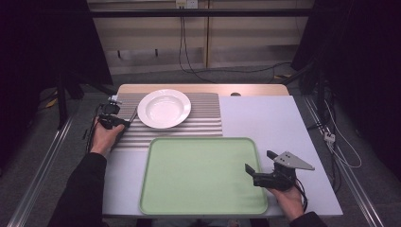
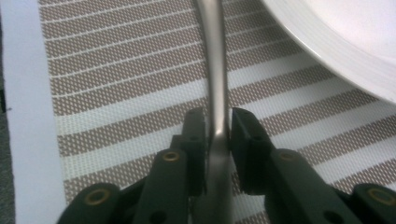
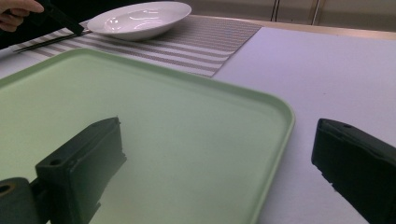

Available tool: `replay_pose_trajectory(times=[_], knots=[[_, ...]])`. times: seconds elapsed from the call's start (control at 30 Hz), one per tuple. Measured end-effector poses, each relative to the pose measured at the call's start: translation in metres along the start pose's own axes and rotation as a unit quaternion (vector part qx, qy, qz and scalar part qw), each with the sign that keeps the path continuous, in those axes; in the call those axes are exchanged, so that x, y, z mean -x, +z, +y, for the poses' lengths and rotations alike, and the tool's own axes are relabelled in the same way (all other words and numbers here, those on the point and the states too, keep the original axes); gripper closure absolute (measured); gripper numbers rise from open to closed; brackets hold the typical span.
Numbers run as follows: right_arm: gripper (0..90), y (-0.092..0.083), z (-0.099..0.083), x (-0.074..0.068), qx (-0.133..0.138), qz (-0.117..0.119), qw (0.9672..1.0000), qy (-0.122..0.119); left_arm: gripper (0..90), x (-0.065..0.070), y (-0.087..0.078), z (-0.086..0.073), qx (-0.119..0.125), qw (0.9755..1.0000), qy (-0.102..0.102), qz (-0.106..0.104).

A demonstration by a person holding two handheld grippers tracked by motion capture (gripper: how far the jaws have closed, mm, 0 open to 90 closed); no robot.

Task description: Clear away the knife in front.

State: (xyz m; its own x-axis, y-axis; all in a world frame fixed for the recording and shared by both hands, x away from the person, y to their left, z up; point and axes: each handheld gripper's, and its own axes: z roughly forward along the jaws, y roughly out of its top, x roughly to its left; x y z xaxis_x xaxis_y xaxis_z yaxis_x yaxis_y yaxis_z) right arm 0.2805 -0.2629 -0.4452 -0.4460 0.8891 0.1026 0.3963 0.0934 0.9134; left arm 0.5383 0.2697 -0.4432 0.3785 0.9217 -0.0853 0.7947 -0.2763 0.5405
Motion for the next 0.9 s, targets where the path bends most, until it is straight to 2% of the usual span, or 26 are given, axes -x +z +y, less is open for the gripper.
replay_pose_trajectory(times=[0.17,0.33,0.47,0.5,0.53,0.7,0.77,0.83,0.9], knots=[[2.1,0.0,0.0,0.0,0.0,0.001,1.0,0.002,69.3,-0.004,0.003,0.005,0.003,1.0,-0.006,-0.007],[2.1,0.0,0.0,0.0,0.0,0.001,1.0,0.001,73.2,0.0,0.008,0.012,0.001,1.0,0.007,0.0],[2.1,0.0,0.0,0.0,0.0,0.001,1.0,0.002,74.8,0.002,0.012,0.018,-0.003,1.0,0.009,0.001],[2.1,0.0,0.0,0.0,0.0,0.002,1.0,0.002,75.1,0.001,0.013,0.019,-0.001,1.0,0.004,0.0],[2.1,0.0,0.0,0.0,0.0,0.002,1.0,0.001,74.9,0.001,0.014,0.019,0.001,1.0,0.001,-0.001],[2.1,0.0,0.0,0.0,0.001,0.002,1.0,0.002,75.5,0.003,0.014,0.02,-0.007,0.9999,0.014,0.005],[2.2,0.0,0.0,0.0,0.0,0.002,1.0,0.002,77.5,0.003,0.013,0.021,-0.014,0.9999,0.008,0.002],[2.1,0.0,0.0,0.0,0.001,0.003,1.0,0.002,77.7,0.004,0.013,0.021,-0.018,0.9996,0.02,0.006],[2.1,0.0,0.0,0.0,0.0,0.003,1.0,0.002,77.7,0.004,0.013,0.021,-0.019,0.9996,0.019,0.004]])
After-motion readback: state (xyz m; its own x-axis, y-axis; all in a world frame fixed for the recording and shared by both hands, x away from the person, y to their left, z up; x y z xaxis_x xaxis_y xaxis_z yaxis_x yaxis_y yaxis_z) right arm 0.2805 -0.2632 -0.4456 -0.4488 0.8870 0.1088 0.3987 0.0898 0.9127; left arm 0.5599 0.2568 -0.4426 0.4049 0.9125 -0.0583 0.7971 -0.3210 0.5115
